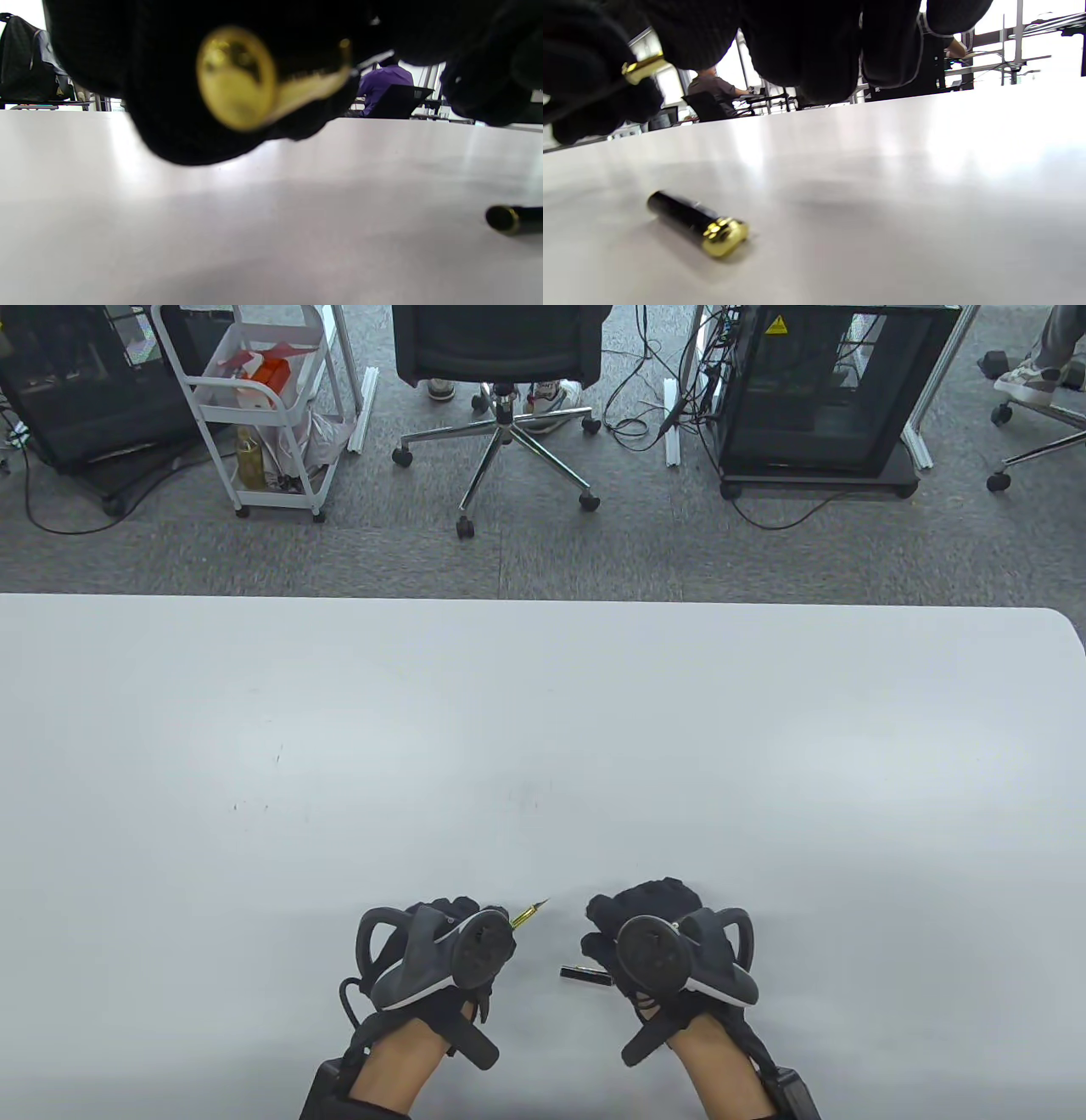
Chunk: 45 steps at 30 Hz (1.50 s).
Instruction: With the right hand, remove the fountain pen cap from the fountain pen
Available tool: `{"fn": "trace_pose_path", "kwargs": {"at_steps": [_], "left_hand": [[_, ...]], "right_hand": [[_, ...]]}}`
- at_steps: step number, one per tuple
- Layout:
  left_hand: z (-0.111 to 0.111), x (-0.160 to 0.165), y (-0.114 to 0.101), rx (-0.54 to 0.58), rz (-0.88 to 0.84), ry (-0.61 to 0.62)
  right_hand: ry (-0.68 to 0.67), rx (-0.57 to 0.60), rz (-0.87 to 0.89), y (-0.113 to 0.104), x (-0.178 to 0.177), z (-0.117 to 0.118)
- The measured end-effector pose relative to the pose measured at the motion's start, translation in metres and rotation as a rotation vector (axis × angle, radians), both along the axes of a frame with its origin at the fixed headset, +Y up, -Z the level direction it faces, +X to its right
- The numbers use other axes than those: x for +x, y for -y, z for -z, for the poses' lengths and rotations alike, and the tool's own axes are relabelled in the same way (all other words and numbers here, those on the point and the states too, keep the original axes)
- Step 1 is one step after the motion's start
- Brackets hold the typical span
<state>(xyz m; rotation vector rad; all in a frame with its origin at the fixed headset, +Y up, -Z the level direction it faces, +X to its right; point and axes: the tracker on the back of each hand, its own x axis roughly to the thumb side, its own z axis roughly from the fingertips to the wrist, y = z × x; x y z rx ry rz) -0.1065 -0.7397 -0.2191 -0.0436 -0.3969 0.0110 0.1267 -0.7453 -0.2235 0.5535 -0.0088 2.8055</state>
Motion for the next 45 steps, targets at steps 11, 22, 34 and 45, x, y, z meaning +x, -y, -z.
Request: {"fn": "trace_pose_path", "kwargs": {"at_steps": [11, 22, 34, 45], "left_hand": [[-0.003, 0.04, 0.029, -0.051, 0.249, 0.125], [-0.009, 0.052, 0.038, -0.013, 0.346, 0.179], [-0.009, 0.051, 0.036, -0.003, 0.349, 0.178], [-0.001, 0.009, 0.01, 0.005, 0.076, 0.067]], "right_hand": [[0.121, -0.1, 0.094, 0.009, 0.047, 0.007], [0.093, -0.105, 0.107, 0.005, 0.041, 0.001], [0.118, -0.115, 0.095, 0.006, 0.05, 0.003], [0.125, -0.039, 0.204, -0.006, 0.062, 0.0]]}}
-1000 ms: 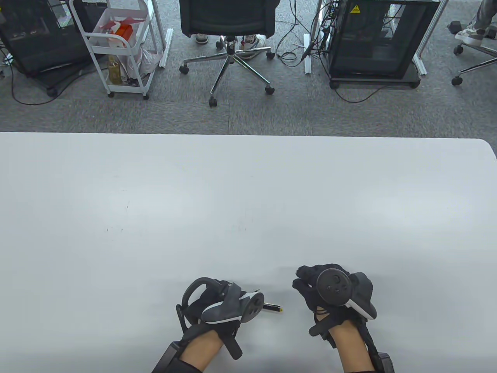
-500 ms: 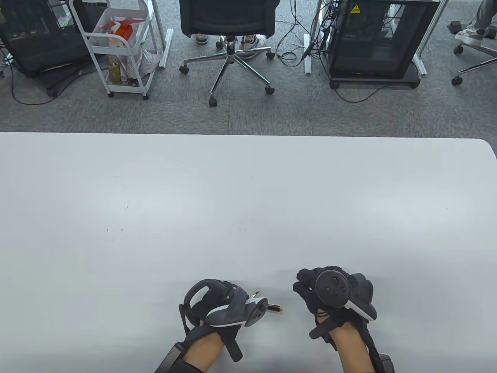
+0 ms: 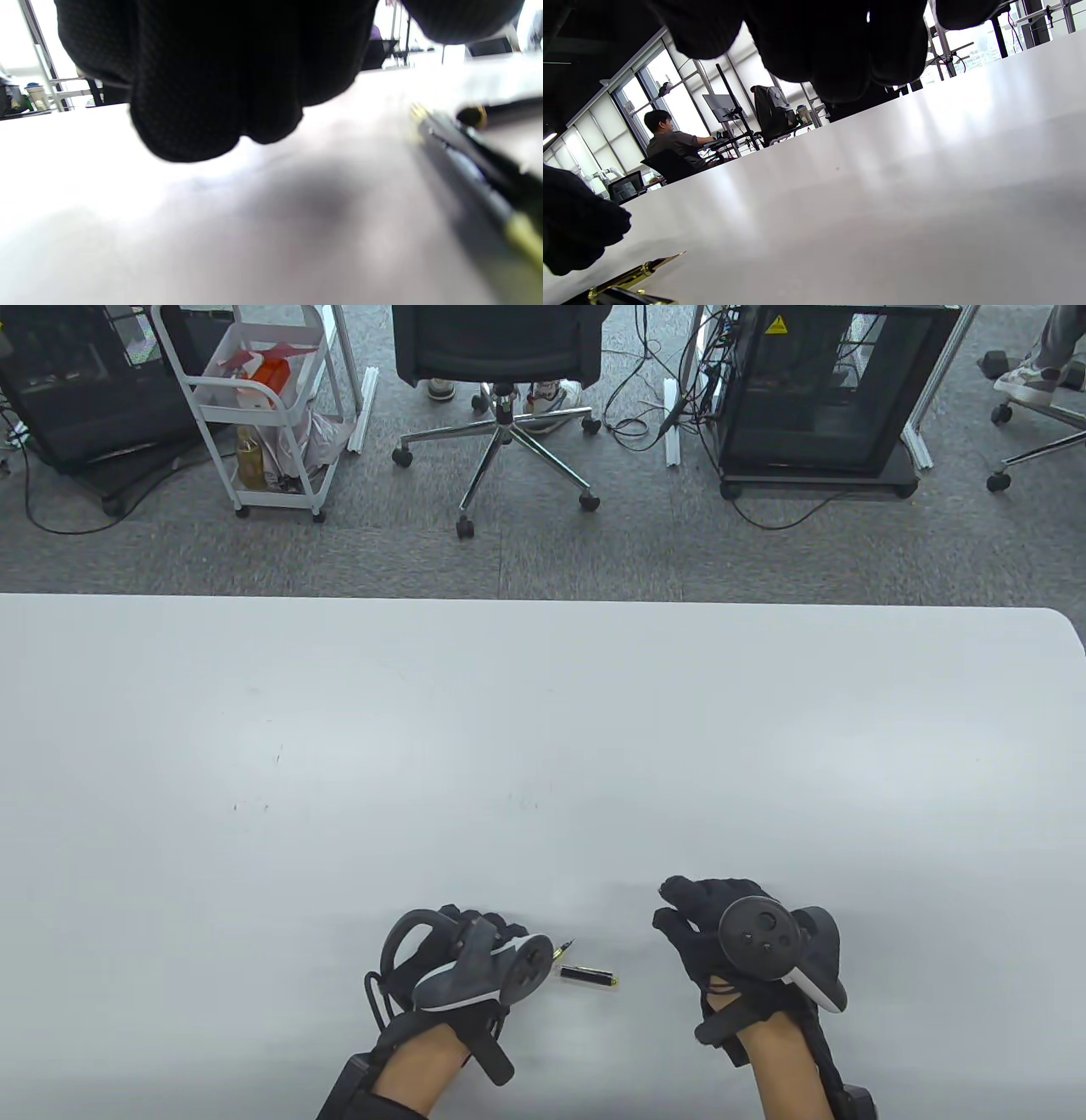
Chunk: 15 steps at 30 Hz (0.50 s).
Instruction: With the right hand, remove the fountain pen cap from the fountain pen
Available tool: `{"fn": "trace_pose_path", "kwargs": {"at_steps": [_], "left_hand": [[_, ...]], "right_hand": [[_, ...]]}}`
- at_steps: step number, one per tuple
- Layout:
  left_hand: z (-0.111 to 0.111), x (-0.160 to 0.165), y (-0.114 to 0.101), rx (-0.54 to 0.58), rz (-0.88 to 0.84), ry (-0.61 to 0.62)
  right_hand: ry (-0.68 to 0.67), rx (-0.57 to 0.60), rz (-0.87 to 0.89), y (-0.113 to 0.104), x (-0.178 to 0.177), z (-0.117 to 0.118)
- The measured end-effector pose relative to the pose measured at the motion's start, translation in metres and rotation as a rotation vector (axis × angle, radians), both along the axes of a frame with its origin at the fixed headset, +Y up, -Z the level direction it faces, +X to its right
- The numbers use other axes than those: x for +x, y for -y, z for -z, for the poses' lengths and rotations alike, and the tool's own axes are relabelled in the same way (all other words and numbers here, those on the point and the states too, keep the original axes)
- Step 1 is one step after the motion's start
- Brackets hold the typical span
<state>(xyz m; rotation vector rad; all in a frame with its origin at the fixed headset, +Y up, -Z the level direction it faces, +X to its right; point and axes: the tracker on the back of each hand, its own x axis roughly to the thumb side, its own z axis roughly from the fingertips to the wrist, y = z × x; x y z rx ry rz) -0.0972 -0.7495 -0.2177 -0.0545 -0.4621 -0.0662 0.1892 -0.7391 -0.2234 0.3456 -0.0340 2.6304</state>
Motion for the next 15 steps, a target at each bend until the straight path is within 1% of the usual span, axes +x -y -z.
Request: {"fn": "trace_pose_path", "kwargs": {"at_steps": [3, 4, 8, 11, 15], "left_hand": [[0.002, -0.014, -0.008, 0.033, -0.067, -0.04], [0.003, -0.02, -0.011, 0.039, -0.091, -0.056], [0.005, -0.036, -0.022, 0.026, -0.193, -0.089], [0.005, -0.047, -0.028, 0.046, -0.274, -0.105], [0.006, -0.059, -0.029, 0.031, -0.333, -0.11]], "right_hand": [[0.003, 0.031, -0.066, -0.003, 0.002, -0.001], [0.006, 0.036, -0.061, -0.003, 0.004, 0.0], [-0.005, 0.037, 0.003, -0.002, 0.008, -0.001], [-0.023, 0.036, 0.037, -0.002, 0.01, -0.001], [-0.06, 0.019, 0.133, 0.001, 0.013, 0.0]]}}
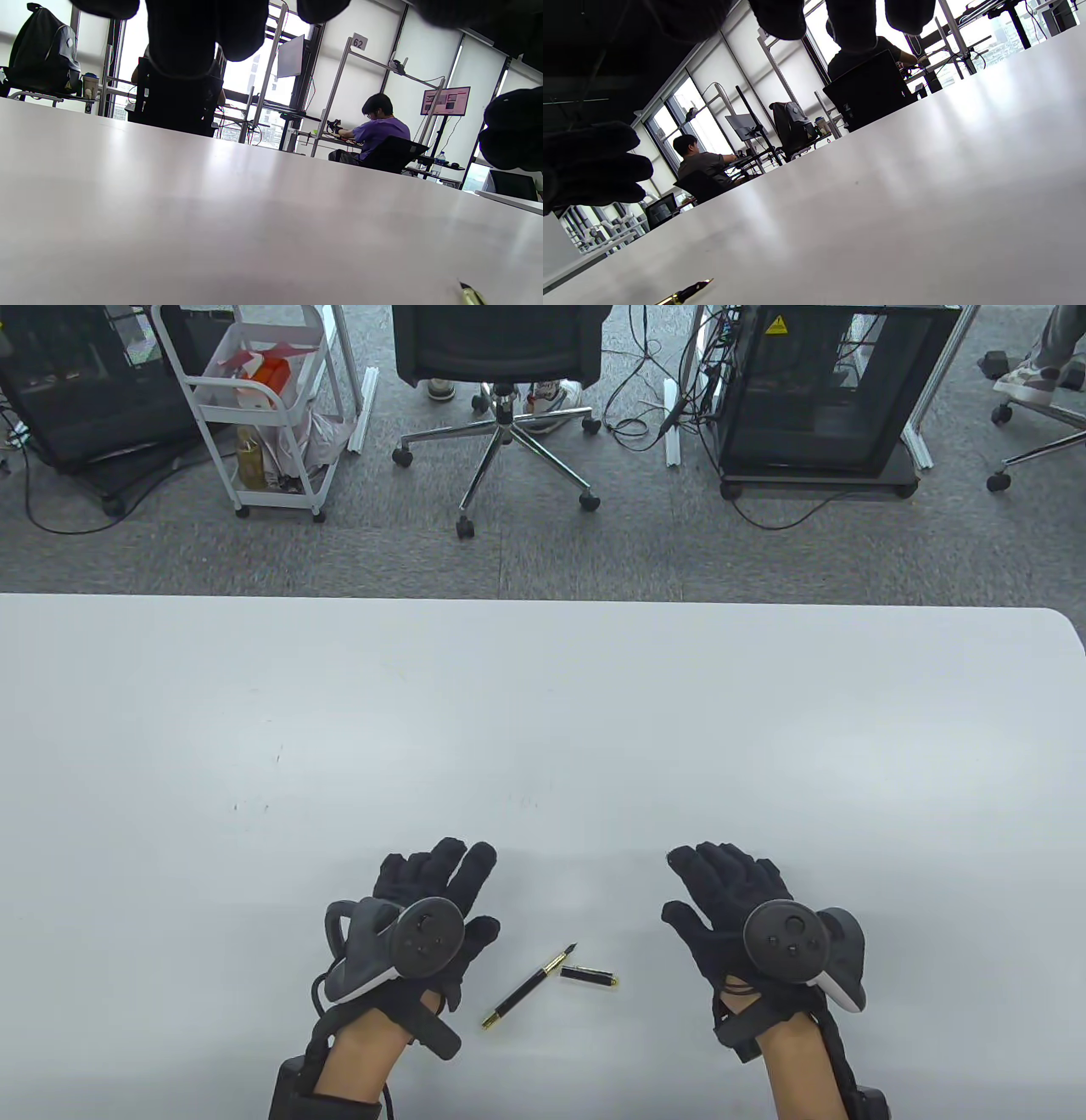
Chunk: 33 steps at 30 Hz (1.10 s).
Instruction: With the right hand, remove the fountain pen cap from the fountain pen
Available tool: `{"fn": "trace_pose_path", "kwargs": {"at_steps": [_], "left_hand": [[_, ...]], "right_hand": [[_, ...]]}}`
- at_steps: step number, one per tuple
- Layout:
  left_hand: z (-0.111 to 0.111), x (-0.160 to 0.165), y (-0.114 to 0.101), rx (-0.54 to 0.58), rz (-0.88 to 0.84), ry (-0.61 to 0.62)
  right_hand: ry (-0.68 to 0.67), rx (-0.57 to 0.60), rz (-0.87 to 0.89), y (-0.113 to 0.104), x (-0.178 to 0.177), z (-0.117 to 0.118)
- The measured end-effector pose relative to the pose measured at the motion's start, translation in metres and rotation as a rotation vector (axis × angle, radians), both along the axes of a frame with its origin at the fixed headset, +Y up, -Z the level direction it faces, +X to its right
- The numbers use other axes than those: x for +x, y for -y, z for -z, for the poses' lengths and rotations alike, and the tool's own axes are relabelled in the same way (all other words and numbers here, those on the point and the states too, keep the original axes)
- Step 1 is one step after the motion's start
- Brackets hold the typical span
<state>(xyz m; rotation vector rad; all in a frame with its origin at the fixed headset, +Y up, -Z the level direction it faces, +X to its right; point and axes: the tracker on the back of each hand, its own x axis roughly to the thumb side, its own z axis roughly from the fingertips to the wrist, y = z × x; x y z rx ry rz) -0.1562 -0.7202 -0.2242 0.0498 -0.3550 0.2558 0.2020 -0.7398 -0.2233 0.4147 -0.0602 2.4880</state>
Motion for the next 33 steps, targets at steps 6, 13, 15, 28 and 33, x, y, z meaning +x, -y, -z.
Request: {"fn": "trace_pose_path", "kwargs": {"at_steps": [6, 13, 15, 28, 33], "left_hand": [[0.0016, -0.0084, 0.0025, -0.013, -0.091, 0.007], [0.0006, -0.0093, 0.0018, -0.012, -0.088, 0.008], [-0.0001, -0.0095, 0.0017, -0.009, -0.083, 0.009], [-0.0022, -0.0109, 0.0022, -0.014, -0.043, -0.006], [-0.0023, -0.0111, 0.0029, -0.014, -0.04, -0.009]], "right_hand": [[-0.017, -0.019, 0.004, 0.0, 0.0026, -0.0007], [-0.019, -0.022, 0.062, -0.0005, 0.0067, -0.0007], [-0.019, -0.026, 0.083, -0.0003, 0.0059, -0.0006], [-0.037, -0.052, 0.131, 0.0007, 0.0019, 0.0018], [-0.041, -0.052, 0.135, 0.0007, 0.0015, 0.0021]]}}
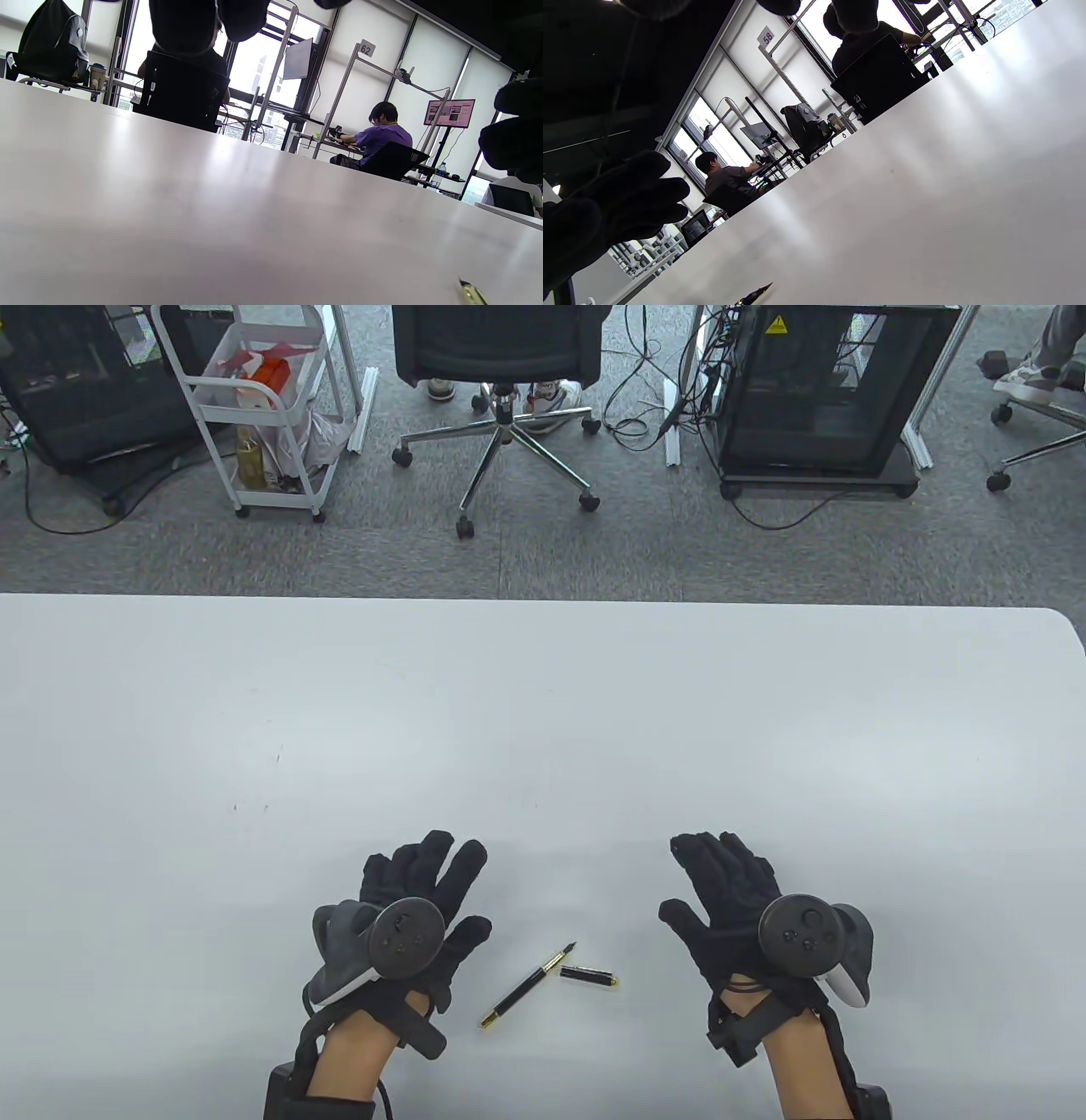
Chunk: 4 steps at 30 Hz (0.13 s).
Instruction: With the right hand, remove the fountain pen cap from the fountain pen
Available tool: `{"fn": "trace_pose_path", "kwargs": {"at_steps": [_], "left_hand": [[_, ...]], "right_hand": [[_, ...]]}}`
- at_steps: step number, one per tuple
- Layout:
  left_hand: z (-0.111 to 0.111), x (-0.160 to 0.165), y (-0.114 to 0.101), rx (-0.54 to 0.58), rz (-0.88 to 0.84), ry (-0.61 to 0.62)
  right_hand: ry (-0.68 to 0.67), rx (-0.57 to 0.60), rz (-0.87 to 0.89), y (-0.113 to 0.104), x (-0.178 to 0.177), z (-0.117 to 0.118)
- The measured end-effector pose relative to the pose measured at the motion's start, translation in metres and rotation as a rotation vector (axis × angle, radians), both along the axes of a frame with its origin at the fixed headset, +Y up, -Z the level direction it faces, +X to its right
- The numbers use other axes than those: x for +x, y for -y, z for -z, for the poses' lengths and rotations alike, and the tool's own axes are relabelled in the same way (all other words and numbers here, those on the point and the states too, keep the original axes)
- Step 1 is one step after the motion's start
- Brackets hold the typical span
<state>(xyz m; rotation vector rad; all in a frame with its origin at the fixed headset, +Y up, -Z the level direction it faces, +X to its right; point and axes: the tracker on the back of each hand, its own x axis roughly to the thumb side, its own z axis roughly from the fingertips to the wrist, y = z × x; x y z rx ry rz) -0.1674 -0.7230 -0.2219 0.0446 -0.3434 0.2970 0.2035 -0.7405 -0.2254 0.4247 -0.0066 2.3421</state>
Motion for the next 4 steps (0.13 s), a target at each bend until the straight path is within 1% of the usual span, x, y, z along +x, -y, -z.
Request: {"fn": "trace_pose_path", "kwargs": {"at_steps": [4], "left_hand": [[0.0001, 0.0004, 0.0009, -0.01, 0.008, 0.005]], "right_hand": [[0.0, -0.001, 0.003, 0.0003, -0.0007, 0.0002]]}}
